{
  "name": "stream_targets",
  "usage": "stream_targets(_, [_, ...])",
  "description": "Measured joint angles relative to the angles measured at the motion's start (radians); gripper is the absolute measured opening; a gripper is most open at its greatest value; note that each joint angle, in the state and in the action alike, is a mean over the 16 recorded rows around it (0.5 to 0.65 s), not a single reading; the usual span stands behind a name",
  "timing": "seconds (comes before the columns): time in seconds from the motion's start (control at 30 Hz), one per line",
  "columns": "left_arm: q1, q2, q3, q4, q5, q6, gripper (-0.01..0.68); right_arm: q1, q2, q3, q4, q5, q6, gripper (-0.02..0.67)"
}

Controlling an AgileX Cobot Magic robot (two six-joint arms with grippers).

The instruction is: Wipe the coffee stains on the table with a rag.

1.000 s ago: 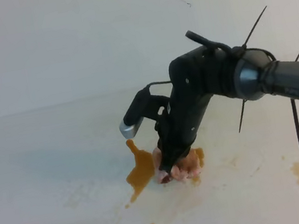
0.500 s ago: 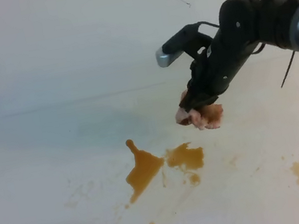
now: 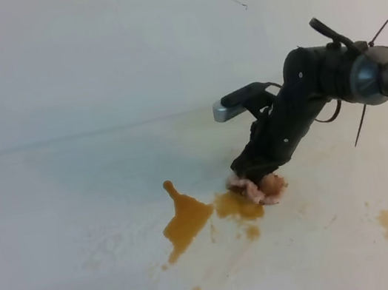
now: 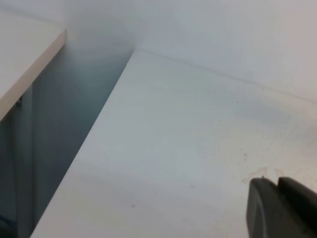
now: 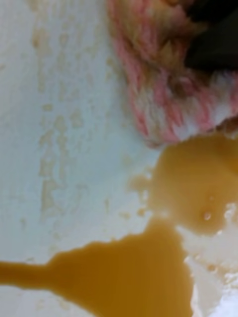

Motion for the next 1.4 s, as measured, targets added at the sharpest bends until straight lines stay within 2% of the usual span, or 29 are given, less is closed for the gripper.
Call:
stream_targets(0.3, [0.000,0.000,0.000,0.000,0.000,0.000,0.000,0.045,0.038,-0.001,0.149,-0.043,-0.046,0.039])
stream_targets(0.57, [0.000,0.000,0.000,0.001,0.000,0.000,0.000,0.092,0.036,0.000,0.183,-0.068,-0.061,0.039])
stream_targets(0.87, [0.000,0.000,0.000,0.001,0.000,0.000,0.000,0.100,-0.073,0.049,0.053,-0.101,0.000,0.039])
stream_targets(1.17, [0.000,0.000,0.000,0.001,0.000,0.000,0.000,0.083,-0.226,0.203,-0.143,-0.167,0.115,0.039])
stream_targets(1.4, [0.000,0.000,0.000,0.001,0.000,0.000,0.000,0.071,-0.245,0.328,-0.165,-0.231,0.145,0.039])
